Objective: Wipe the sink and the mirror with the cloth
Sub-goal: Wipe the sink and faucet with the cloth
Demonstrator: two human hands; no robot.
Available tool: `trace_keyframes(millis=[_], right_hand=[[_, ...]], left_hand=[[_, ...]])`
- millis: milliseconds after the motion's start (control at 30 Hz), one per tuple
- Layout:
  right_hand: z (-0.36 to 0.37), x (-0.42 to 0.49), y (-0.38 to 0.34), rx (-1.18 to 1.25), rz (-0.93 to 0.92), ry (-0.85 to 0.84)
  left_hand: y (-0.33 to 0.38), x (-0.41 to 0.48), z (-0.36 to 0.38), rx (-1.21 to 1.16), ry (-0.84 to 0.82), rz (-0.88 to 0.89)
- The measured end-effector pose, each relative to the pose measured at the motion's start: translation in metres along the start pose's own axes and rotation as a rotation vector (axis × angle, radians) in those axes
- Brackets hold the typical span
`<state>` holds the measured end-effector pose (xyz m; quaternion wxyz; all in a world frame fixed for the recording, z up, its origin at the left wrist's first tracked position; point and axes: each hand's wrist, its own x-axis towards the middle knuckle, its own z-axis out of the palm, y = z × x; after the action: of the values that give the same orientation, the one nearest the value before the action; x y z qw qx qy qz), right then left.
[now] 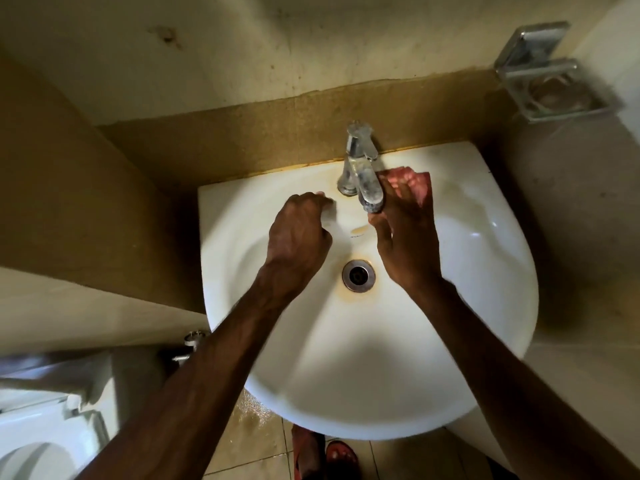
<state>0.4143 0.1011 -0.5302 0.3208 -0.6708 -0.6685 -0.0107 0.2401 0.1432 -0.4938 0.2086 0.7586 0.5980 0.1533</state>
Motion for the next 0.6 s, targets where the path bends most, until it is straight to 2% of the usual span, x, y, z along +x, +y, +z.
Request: trace_keyframes(millis=[167, 300, 367, 433, 533, 600], right_hand=[[0.006, -0.020, -0.016, 0.057, 0.082, -0.056], [0.007, -0.029, -0.030, 0.117, -0.099, -0.066], [0.012, -0.030, -0.037, -0.041, -0.135, -0.162], [0.020, -0.025, -0.048, -0.210, -0.142, -0.260], [0.038, -0.014, -0.072, -0.261, -0.045, -0.340], [0.050, -0.011, -0.089, -0.279, 0.022, -0.378]], left_hand=[[-0.005, 0.000, 0.001, -0.040, 0.009, 0.026], [-0.006, 0.001, -0.004, -0.095, 0.003, 0.071], [-0.007, 0.002, -0.012, -0.167, 0.023, 0.068], [-0.009, 0.001, -0.021, -0.197, 0.116, 0.047], [-0.009, 0.005, -0.030, -0.260, 0.221, -0.024], [-0.009, 0.009, -0.031, -0.302, 0.191, -0.060]])
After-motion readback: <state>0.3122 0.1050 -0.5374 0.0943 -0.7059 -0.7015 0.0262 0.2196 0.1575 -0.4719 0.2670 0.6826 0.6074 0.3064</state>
